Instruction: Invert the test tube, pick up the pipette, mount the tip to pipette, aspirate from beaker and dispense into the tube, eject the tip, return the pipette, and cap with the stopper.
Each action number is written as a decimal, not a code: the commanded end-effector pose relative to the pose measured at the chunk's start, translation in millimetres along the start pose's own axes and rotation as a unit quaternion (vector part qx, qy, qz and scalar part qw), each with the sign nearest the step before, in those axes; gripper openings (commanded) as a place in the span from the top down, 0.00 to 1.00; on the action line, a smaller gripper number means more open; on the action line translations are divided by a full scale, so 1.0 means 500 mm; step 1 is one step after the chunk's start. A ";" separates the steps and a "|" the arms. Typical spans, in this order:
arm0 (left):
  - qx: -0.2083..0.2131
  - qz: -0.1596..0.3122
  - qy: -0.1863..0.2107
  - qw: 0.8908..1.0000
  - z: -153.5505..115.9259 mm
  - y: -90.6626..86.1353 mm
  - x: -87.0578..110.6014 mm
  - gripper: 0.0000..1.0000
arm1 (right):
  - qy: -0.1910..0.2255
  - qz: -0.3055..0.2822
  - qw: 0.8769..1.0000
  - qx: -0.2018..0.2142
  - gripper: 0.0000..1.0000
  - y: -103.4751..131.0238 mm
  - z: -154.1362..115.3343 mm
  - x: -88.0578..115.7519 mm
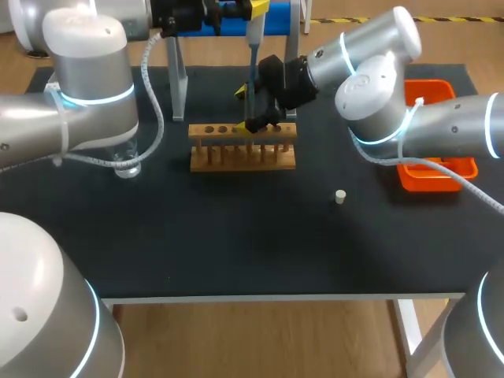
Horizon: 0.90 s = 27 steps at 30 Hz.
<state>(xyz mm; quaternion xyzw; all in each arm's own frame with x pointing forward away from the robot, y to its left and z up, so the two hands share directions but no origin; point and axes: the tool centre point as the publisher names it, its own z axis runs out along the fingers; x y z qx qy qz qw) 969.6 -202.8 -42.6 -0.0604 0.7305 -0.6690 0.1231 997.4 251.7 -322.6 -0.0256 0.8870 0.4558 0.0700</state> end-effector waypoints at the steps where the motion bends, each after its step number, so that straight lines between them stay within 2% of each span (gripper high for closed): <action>1: -0.005 0.001 -0.003 1.000 0.000 -0.011 0.004 1.00 | 0.003 0.000 1.000 0.002 0.00 0.000 -0.003 -0.002; 27: -0.015 0.022 -0.009 1.000 0.009 -0.058 0.021 1.00 | 0.003 0.000 1.000 0.002 0.00 0.000 -0.003 -0.002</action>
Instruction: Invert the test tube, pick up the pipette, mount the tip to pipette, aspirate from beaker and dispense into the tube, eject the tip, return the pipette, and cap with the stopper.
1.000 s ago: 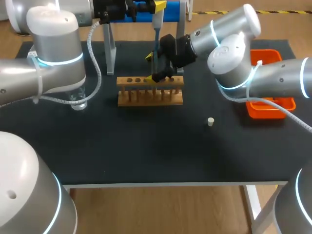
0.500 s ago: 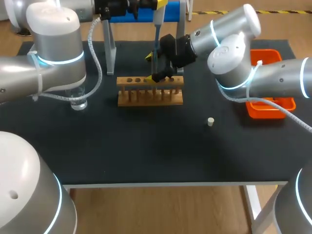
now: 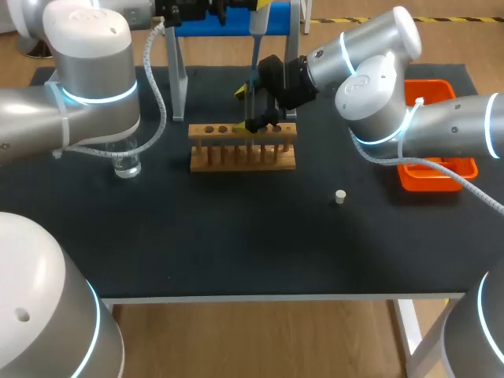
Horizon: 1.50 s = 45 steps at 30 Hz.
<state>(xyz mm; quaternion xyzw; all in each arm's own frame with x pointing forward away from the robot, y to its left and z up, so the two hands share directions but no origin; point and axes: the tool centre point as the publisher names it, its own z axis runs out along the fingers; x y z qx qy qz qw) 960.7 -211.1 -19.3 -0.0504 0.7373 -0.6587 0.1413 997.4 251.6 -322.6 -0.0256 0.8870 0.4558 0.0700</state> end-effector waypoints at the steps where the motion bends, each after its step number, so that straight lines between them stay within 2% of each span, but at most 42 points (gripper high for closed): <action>1: -0.006 0.001 -0.003 1.000 0.001 -0.011 0.006 1.00 | 0.002 0.000 1.000 0.002 0.00 0.000 -0.002 -0.002; 17: -0.010 0.017 -0.018 1.000 -0.011 -0.040 0.032 1.00 | 0.002 0.000 1.000 0.002 0.00 0.000 -0.002 -0.002; 29: -0.014 0.017 -0.052 0.998 -0.069 -0.044 0.057 1.00 | 0.002 0.000 1.000 0.002 0.00 0.000 -0.002 -0.002; 37: 0.007 -0.013 -0.074 0.997 -0.143 -0.006 0.101 1.00 | 0.002 0.000 1.000 0.002 0.00 0.000 -0.002 -0.002; 45: 0.016 -0.057 -0.084 0.995 -0.196 0.063 0.170 1.00 | 0.002 0.000 1.000 0.002 0.00 0.000 -0.002 -0.002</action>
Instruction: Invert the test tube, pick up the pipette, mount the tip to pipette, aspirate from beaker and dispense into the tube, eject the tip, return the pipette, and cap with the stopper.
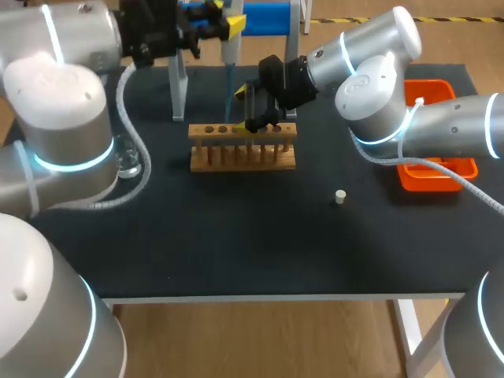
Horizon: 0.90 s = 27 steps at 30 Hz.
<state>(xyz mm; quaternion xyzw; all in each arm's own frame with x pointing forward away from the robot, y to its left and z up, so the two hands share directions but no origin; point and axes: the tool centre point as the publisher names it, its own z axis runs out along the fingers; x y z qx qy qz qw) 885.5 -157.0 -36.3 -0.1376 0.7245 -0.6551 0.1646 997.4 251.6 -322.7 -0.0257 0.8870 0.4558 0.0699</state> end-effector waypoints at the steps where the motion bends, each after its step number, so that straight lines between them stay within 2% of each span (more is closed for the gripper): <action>1: 0.023 -0.015 -0.007 1.000 -0.065 0.049 0.045 1.00 | 0.002 0.000 1.000 0.002 0.00 0.001 -0.002 -0.002; 5: 0.027 -0.036 -0.001 0.999 -0.065 0.098 0.080 1.00 | 0.002 0.000 1.000 0.002 0.00 0.001 -0.002 -0.002; 9: 0.032 -0.052 0.023 0.998 -0.047 0.138 0.108 1.00 | 0.002 0.000 1.000 0.002 0.00 0.001 -0.002 -0.002; 16: 0.049 -0.053 0.052 0.996 -0.018 0.186 0.135 1.00 | 0.002 0.000 1.000 0.002 0.00 0.001 -0.002 -0.002; 19: 0.036 -0.045 0.066 0.996 -0.001 0.199 0.139 1.00 | 0.002 0.000 1.000 0.002 0.00 0.001 -0.002 -0.002; 23: -0.003 -0.017 0.068 0.998 0.021 0.200 0.146 1.00 | 0.002 0.000 1.000 0.002 0.00 0.001 -0.002 -0.002; 27: -0.006 -0.001 0.071 0.997 0.032 0.199 0.149 1.00 | 0.002 0.000 1.000 0.002 0.00 0.001 -0.002 -0.002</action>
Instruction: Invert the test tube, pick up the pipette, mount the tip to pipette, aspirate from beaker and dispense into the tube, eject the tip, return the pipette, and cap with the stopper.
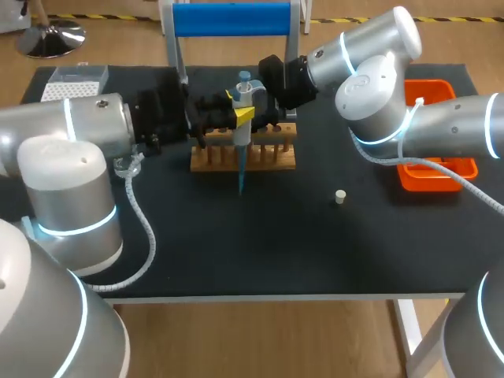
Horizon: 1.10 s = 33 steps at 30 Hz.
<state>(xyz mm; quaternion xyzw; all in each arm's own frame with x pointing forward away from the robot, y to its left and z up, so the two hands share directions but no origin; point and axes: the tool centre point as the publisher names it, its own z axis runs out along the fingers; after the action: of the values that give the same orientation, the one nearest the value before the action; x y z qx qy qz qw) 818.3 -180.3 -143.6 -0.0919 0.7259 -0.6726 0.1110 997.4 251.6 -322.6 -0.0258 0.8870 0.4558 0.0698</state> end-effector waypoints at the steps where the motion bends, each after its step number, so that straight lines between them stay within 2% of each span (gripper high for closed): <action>1: -0.013 0.008 0.001 1.000 0.027 -0.007 -0.009 1.00 | 0.002 0.000 1.000 0.002 0.00 0.000 -0.003 -0.002; 5: 0.010 0.016 0.008 1.000 0.026 -0.008 -0.012 1.00 | 0.002 0.000 1.000 0.002 0.00 0.000 -0.003 -0.002; 11: 0.020 0.015 0.020 0.999 0.024 -0.004 -0.022 1.00 | 0.002 0.000 1.000 0.002 0.00 0.000 -0.003 -0.002; 28: 0.024 0.014 0.020 0.999 0.016 -0.002 -0.028 1.00 | 0.002 0.000 1.000 0.002 0.00 0.000 -0.003 -0.002; 33: 0.024 0.014 0.020 0.999 0.016 -0.002 -0.028 1.00 | -0.005 -0.002 1.000 -0.010 0.00 -0.006 -0.043 0.011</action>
<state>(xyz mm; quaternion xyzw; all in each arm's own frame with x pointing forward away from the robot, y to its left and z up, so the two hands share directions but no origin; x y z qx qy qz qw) 834.5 -184.5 -142.3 -0.0662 0.7131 -0.6896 0.1076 998.8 247.8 -319.9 -0.0253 0.8849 0.4593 0.0731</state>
